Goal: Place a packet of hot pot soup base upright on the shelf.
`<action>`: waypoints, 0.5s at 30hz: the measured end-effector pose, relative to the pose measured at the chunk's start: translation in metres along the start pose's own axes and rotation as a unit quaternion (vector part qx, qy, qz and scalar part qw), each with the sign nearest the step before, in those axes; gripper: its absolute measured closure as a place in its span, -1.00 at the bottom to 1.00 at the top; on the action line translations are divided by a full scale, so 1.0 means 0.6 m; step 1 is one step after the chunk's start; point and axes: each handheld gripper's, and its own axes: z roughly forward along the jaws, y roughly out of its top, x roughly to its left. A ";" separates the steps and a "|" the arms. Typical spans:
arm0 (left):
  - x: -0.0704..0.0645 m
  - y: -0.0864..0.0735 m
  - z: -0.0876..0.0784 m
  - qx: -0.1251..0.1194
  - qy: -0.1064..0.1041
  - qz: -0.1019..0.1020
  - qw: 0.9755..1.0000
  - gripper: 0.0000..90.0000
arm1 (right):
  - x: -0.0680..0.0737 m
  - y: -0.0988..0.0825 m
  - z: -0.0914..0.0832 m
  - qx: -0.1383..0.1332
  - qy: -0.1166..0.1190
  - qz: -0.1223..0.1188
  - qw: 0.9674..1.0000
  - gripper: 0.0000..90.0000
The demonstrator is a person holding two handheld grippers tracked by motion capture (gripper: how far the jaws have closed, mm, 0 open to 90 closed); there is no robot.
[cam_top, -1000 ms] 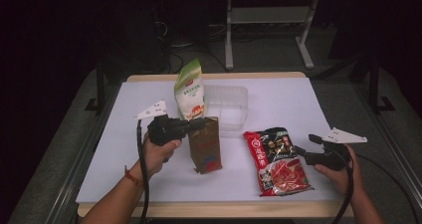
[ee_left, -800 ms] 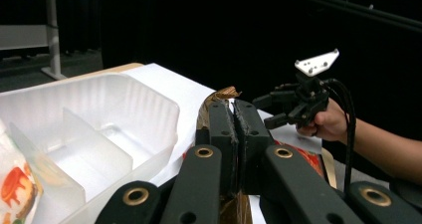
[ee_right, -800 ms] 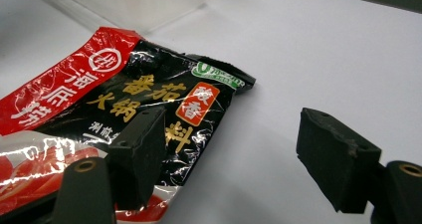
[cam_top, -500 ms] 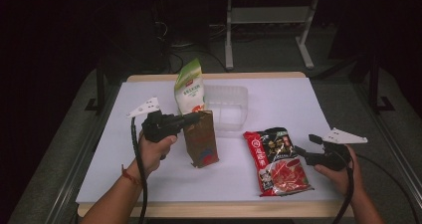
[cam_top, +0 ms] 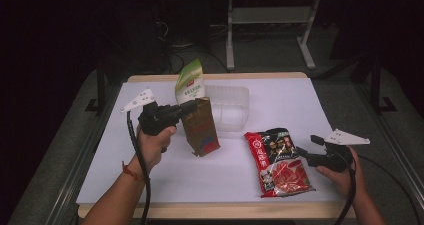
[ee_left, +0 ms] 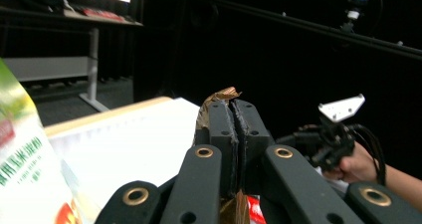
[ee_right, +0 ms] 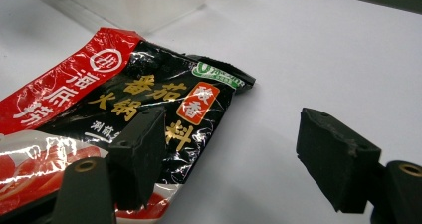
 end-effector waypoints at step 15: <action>0.024 0.037 0.033 -0.009 0.056 -0.004 0.998 0.94 | -0.003 -0.003 -0.003 -0.001 -0.002 0.001 1.000 -0.40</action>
